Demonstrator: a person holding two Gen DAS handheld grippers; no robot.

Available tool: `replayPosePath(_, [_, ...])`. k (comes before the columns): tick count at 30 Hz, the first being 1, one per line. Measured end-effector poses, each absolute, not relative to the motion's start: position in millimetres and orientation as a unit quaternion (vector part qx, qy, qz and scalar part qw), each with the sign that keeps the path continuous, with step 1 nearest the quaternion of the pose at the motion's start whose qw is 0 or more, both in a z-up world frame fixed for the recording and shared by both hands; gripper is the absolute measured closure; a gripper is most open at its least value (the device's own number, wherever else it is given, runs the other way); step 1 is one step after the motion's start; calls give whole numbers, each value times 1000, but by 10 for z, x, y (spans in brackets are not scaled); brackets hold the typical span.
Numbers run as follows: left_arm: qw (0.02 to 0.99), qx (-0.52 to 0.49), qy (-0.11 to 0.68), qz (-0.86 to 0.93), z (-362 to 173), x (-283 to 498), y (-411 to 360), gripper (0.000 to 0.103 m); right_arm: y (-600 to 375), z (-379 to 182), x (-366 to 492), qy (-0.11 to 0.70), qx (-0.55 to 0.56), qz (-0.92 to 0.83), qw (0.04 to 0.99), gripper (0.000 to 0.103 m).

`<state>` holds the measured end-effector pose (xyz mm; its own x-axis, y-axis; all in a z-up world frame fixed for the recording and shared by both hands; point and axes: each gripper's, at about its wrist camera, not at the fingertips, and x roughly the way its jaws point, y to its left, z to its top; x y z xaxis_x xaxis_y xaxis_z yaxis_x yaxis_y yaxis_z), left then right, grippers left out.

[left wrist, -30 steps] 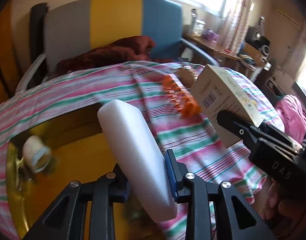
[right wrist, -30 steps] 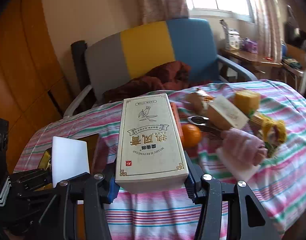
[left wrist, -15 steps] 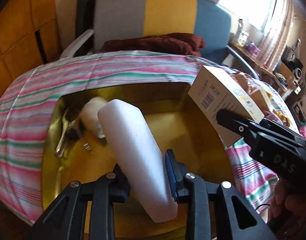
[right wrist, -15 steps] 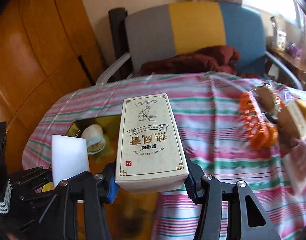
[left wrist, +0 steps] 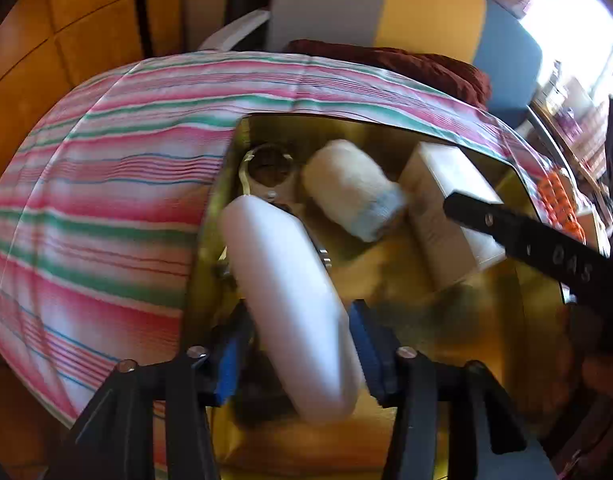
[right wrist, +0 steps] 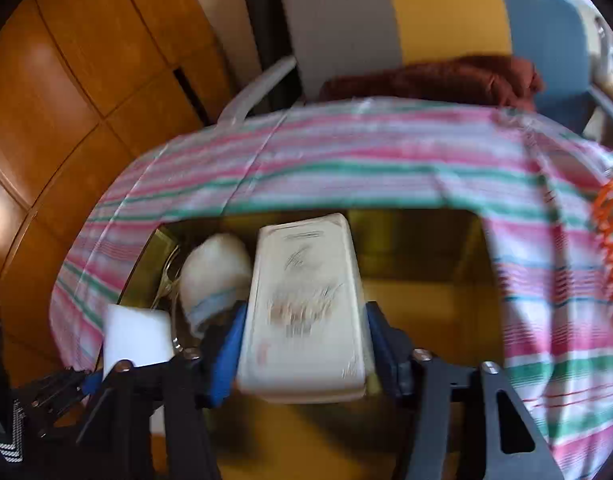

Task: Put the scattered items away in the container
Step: 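Carry sponge and cream box into the gold tray and open both tools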

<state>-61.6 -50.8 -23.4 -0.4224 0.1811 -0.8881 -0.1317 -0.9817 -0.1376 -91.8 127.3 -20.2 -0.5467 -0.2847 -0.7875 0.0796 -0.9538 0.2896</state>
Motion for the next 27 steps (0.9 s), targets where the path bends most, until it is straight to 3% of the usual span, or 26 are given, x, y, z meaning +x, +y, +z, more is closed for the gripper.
replayPosePath(6, [85, -505, -53, 858, -99, -572, -647, 49, 1432, -109, -689, -159, 442, -876, 105, 35])
replayPosePath(16, [89, -469, -112, 872, 102, -484, -727, 49, 1604, -148, -706, -166, 467, -867, 63, 51])
replayPosePath(19, [103, -478, -117, 865, 86, -449, -659, 49, 1456, -133, -717, -131, 459, -875, 78, 50])
replayPosePath(27, [103, -468, -112, 871, 167, -382, -531, 49, 1086, -186, -733, -130, 463, -857, 183, 54])
